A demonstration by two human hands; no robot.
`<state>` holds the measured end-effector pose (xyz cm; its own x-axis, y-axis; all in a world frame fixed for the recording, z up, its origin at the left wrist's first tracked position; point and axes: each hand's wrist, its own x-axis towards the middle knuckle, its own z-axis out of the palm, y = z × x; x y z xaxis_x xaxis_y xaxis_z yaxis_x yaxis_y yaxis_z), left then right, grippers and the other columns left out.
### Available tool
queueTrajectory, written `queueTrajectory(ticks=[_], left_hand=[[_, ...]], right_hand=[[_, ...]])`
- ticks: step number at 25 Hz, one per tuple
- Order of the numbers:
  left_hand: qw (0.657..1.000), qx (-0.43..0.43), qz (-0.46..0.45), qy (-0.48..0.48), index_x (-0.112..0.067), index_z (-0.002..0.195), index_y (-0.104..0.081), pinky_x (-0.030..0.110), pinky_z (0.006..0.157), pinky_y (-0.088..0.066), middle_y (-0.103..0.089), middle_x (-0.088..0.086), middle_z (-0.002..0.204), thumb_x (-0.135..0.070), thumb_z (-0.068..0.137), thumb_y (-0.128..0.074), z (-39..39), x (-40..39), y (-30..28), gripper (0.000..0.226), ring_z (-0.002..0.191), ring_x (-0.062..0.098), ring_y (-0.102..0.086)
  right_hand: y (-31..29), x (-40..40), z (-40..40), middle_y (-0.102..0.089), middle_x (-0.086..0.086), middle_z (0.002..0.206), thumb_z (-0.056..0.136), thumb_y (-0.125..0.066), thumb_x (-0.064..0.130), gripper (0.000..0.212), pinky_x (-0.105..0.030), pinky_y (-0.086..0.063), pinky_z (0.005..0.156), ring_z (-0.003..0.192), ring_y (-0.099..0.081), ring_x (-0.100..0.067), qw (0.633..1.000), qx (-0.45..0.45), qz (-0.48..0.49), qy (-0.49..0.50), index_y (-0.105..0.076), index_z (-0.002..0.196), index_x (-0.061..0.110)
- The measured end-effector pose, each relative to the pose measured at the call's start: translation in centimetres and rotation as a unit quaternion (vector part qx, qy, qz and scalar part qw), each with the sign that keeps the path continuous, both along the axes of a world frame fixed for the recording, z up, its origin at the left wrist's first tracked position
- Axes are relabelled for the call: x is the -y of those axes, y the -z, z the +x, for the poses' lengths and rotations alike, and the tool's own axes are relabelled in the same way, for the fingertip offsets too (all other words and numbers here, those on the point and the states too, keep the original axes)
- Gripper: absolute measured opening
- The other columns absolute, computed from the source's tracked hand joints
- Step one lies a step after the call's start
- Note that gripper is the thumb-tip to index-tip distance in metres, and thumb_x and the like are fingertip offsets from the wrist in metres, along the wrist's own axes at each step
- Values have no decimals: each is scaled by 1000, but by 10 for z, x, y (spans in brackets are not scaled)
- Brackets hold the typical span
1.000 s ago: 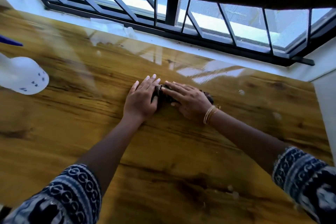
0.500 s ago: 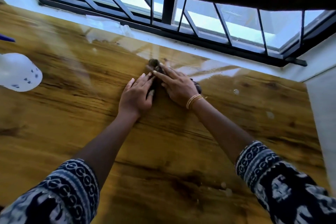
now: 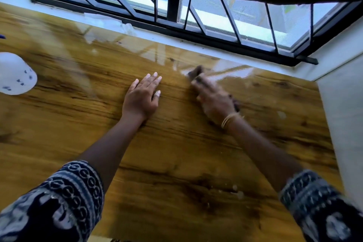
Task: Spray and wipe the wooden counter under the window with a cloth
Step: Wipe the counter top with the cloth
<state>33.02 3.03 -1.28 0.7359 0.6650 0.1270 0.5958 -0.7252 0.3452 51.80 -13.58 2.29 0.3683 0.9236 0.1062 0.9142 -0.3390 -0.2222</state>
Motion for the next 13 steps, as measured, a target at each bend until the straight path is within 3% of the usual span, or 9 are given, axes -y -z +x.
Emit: queueTrajectory(ticks=[2,4,6,8,10,13], left_hand=[[1000,0,-3,2,-24,148,-34,39,119,-17,-30,-5,156,-27,95,-42,1,0,0,54,145,11,-23],[1000,-1,-4,1,-24,148,-35,40,119,-17,-30,-5,156,-26,95,-42,1,0,0,54,145,12,-24],[1000,0,-6,1,-24,148,-35,40,119,-17,-30,-5,155,-26,95,-42,1,0,-1,53,145,12,-24],[1000,2,-1,3,-23,148,-35,40,119,-18,-31,-5,155,-26,95,-41,1,1,0,53,145,12,-24],[1000,4,-2,3,-24,148,-35,40,119,-18,-32,-5,155,-26,95,-41,1,0,1,53,145,13,-24],[1000,0,-3,1,-24,148,-35,39,119,-17,-31,-5,155,-26,95,-41,1,0,0,53,145,12,-24]], right_hand=[[11,32,-66,-30,-7,157,96,-44,26,49,-46,-35,112,138,-37,-34,980,28,4,-199,-41,146,29],[15,61,-90,-22,-5,160,100,-42,30,52,-42,-25,117,144,-28,-29,931,44,-54,-357,-28,150,33],[7,56,-62,-31,-7,156,96,-52,26,55,-44,-35,112,138,-37,-29,911,52,-32,-407,-33,147,32],[3,30,-9,-44,-10,147,90,-58,20,53,-43,-47,99,121,-51,-31,953,52,10,-299,-44,140,30],[2,3,59,-34,-3,154,95,-51,25,50,-40,-42,100,121,-47,-32,994,61,-7,-93,-41,142,35],[1,-14,131,-20,2,161,99,-40,36,47,-41,-32,110,136,-38,-33,978,-26,-10,205,-36,146,37]])
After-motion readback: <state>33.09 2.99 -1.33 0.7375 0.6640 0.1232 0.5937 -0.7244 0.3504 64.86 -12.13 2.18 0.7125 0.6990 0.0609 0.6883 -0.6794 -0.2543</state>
